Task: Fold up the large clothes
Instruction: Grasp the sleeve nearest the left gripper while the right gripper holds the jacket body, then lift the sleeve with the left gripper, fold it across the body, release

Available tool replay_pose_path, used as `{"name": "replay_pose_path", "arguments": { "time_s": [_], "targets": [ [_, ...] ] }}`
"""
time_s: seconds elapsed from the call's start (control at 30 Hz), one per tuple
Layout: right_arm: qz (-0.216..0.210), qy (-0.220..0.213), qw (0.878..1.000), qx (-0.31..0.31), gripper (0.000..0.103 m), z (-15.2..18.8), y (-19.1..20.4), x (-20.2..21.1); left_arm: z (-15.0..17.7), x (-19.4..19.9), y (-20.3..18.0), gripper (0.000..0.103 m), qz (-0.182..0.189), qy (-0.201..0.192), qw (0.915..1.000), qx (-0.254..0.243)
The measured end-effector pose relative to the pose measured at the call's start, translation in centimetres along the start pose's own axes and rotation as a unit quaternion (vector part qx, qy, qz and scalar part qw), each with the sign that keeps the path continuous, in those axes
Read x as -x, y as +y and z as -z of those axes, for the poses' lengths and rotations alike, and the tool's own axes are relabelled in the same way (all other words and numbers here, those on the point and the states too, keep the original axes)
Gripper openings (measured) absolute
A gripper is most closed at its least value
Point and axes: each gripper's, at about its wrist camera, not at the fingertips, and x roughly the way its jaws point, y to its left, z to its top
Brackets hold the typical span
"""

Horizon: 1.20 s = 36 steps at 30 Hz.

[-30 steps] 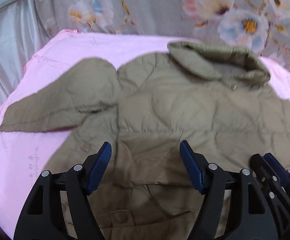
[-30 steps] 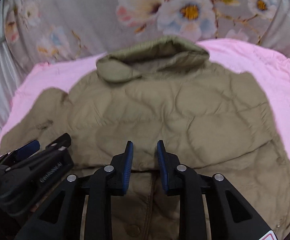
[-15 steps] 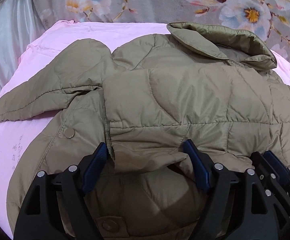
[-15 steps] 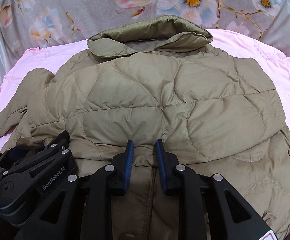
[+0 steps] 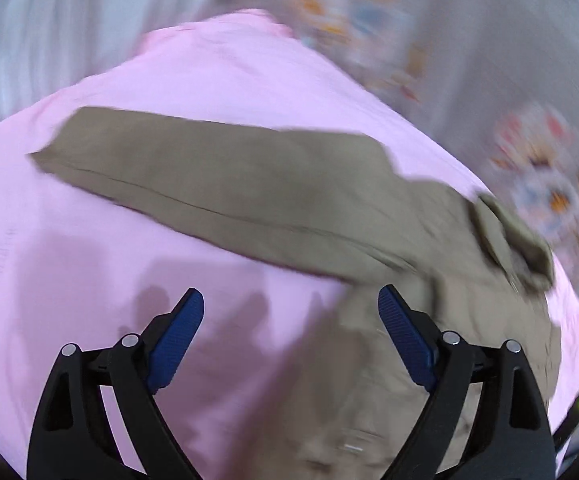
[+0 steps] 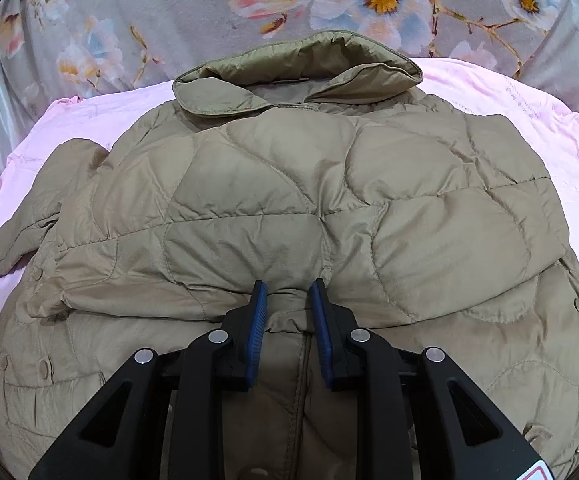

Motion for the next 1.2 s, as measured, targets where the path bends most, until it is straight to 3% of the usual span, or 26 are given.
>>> {"name": "replay_pose_path", "arguments": {
  "time_s": [0.2,0.33,0.43,0.47,0.57,0.6,0.67,0.8,0.93,1.07,1.2],
  "targets": [
    [0.012,-0.002,1.0,0.007,0.021,0.1,0.4,0.1,-6.4,-1.4,12.9,0.085,-0.089,-0.016,0.9901,0.107],
    [0.016,-0.003,1.0,0.01,0.022,0.1,0.5,0.1,-8.6,-2.9,17.4,0.085,-0.112,-0.014,0.982,0.152],
    [0.018,-0.003,1.0,0.011,0.022,0.1,0.5,0.0,-9.3,-4.5,19.0,0.078,-0.103,0.002,0.9802,0.169],
    [0.019,-0.003,1.0,0.011,0.022,0.1,0.5,0.0,-9.5,-4.7,18.8,0.075,-0.108,-0.004,0.9806,0.164],
    [0.022,-0.004,1.0,0.011,0.023,0.1,0.6,0.0,-10.5,-5.4,17.7,0.044,-0.095,0.004,0.9859,0.138],
    [0.023,-0.004,1.0,0.011,0.023,0.1,0.7,0.0,-10.2,-5.0,17.4,0.038,-0.096,0.006,0.9868,0.131],
    [0.027,-0.006,1.0,0.011,0.025,0.2,0.7,0.1,-10.7,-4.7,15.9,0.004,-0.088,0.007,0.9908,0.102],
    [0.035,-0.013,0.999,0.008,0.029,0.3,0.7,0.4,-11.9,-0.7,11.9,0.002,-0.077,-0.044,0.9943,0.058],
    [0.061,-0.04,0.997,-0.001,0.031,0.5,0.4,1.9,-12.5,5.6,4.3,0.002,-0.018,-0.1,0.9948,-0.008],
    [0.057,-0.072,0.996,-0.007,0.032,1.5,-0.2,5.5,-11.2,11.5,-5.4,0.002,0.06,-0.132,0.9852,-0.091],
    [0.03,-0.078,0.996,-0.017,0.033,3.5,-1.8,9.5,-7.9,15.5,-15.4,0.002,0.133,-0.134,0.9667,-0.173]
  ]
}}
